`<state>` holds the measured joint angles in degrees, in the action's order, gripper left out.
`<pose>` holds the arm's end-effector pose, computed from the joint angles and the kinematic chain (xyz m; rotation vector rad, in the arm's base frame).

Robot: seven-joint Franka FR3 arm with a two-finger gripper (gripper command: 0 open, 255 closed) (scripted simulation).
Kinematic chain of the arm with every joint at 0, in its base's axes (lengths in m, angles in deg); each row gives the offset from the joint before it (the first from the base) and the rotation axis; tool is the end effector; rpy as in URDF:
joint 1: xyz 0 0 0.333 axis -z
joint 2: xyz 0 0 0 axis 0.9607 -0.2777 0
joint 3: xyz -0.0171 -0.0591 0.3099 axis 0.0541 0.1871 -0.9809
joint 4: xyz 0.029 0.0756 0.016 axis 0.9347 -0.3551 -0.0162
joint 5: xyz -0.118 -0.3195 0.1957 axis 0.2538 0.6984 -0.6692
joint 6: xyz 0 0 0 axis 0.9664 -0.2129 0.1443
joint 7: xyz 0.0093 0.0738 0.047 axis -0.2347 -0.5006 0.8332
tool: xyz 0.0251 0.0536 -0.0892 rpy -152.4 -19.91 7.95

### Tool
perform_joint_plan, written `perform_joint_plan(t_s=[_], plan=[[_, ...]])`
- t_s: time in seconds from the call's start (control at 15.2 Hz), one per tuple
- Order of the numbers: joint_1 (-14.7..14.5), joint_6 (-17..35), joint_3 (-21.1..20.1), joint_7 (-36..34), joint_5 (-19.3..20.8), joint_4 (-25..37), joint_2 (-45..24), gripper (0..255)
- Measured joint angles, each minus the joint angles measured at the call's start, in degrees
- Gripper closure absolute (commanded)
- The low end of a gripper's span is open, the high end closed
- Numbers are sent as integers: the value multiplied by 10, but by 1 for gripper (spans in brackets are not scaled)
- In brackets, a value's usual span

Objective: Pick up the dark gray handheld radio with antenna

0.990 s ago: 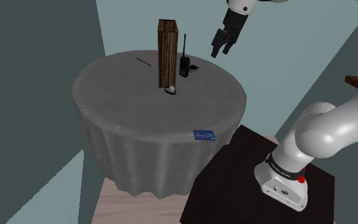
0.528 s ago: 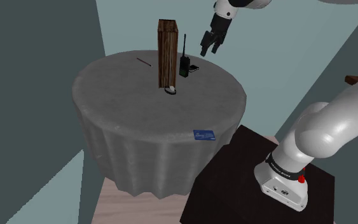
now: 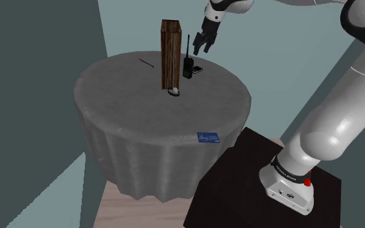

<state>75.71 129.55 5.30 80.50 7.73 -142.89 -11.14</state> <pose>0.5658 -0.1143 0.5303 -3.0888 0.0046 -0.2567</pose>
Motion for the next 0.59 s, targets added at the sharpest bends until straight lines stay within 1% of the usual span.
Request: perform_joint_plan(t_s=[0.2,0.46,0.59], plan=[[9,-2,6,25,-19,66,-66,0],[26,-20,9,53,-45,181,-165,0],[31,-19,9,59,-51,201,-187,0]])
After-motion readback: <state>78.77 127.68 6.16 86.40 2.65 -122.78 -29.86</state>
